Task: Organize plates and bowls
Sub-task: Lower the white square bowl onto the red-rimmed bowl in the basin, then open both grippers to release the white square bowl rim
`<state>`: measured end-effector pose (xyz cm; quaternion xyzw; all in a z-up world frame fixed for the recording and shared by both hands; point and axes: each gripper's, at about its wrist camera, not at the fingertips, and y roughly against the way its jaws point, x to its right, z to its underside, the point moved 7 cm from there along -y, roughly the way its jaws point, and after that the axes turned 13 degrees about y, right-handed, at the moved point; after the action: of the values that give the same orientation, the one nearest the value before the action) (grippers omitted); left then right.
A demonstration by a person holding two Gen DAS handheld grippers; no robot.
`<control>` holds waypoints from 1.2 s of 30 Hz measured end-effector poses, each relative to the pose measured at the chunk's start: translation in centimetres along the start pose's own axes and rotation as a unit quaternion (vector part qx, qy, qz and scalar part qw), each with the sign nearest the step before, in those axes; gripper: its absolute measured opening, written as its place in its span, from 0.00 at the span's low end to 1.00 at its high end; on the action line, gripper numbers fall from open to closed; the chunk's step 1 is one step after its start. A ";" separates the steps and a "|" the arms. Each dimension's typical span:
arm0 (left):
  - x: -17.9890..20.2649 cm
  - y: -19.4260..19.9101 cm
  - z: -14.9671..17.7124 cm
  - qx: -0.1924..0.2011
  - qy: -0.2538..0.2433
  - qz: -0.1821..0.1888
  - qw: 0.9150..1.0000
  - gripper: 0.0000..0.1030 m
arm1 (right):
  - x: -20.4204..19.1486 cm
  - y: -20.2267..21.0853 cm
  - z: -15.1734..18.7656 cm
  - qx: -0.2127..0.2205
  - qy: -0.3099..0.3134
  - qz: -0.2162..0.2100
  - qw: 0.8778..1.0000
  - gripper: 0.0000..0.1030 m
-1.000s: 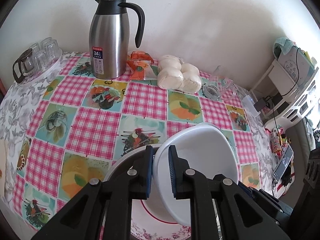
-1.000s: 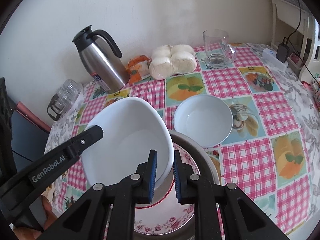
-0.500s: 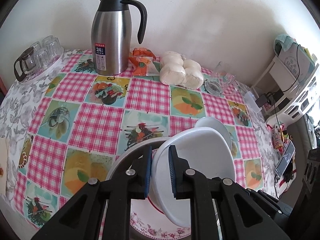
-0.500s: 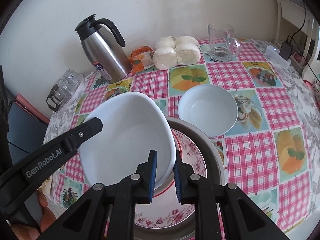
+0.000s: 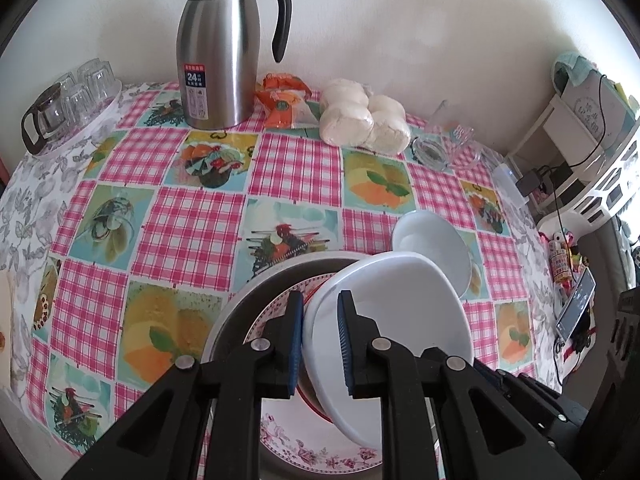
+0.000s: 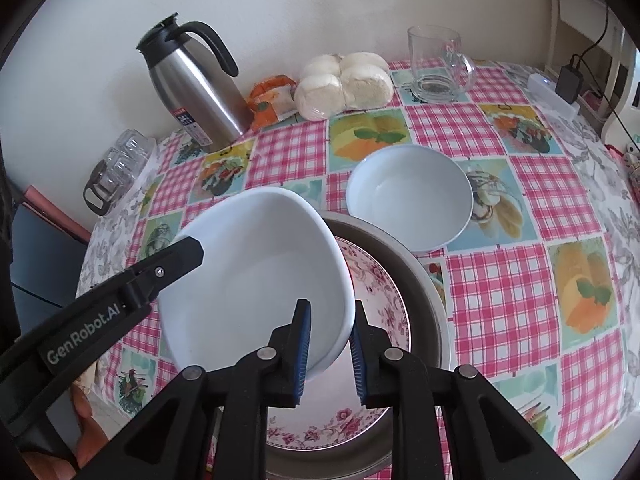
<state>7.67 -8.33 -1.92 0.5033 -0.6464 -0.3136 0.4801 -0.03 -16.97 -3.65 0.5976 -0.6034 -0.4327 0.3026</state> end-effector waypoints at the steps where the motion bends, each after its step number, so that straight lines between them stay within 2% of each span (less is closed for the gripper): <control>1: -0.1 -0.1 0.0 -0.002 0.000 -0.001 1.000 0.16 | 0.0 0.0 0.0 0.000 0.001 0.002 1.000 0.21; 8: -0.4 -0.6 0.1 -0.010 0.003 -0.004 1.000 0.16 | -0.2 -0.1 -0.1 0.000 0.007 0.009 1.000 0.22; 11: -0.3 -0.7 0.1 -0.012 0.004 -0.004 1.000 0.16 | -0.4 -0.1 -0.1 0.001 0.008 0.003 1.000 0.28; 18: -0.6 -0.8 0.1 -0.017 0.013 0.004 1.000 0.17 | -0.4 0.3 -0.2 0.007 0.009 0.002 1.000 0.31; 25: -1.0 0.5 -0.8 0.010 0.028 0.005 1.000 0.18 | -0.3 1.4 -0.9 0.033 0.005 0.003 0.999 0.32; 28: -1.5 0.8 -1.2 0.021 0.035 -0.005 0.999 0.19 | 0.2 1.5 -1.0 0.037 -0.003 0.006 0.999 0.34; 29: -1.6 0.9 -1.3 0.025 0.037 -0.008 0.999 0.25 | 0.4 1.6 -1.0 0.038 -0.007 0.010 0.999 0.38; 30: -1.8 1.0 -1.4 0.029 0.040 -0.010 0.999 0.31 | 0.6 1.6 -1.0 0.039 -0.010 0.014 0.999 0.49; 31: -2.0 1.1 -1.5 0.032 0.043 -0.012 0.998 0.42 | 0.9 1.6 -1.0 0.040 -0.013 0.021 0.999 0.57; 32: -2.2 1.2 -1.7 0.034 0.048 -0.015 0.998 0.51 | 1.0 1.6 -1.1 0.040 -0.013 0.025 0.999 0.58; 36: -2.9 1.3 -1.9 0.037 0.063 -0.021 0.997 0.59 | 1.3 1.6 -1.2 0.041 -0.012 0.033 0.999 0.65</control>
<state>9.12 -5.08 -0.96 0.5526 -0.6158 -0.2670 0.4940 0.17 -18.59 -1.91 0.5844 -0.6434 -0.4045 0.2844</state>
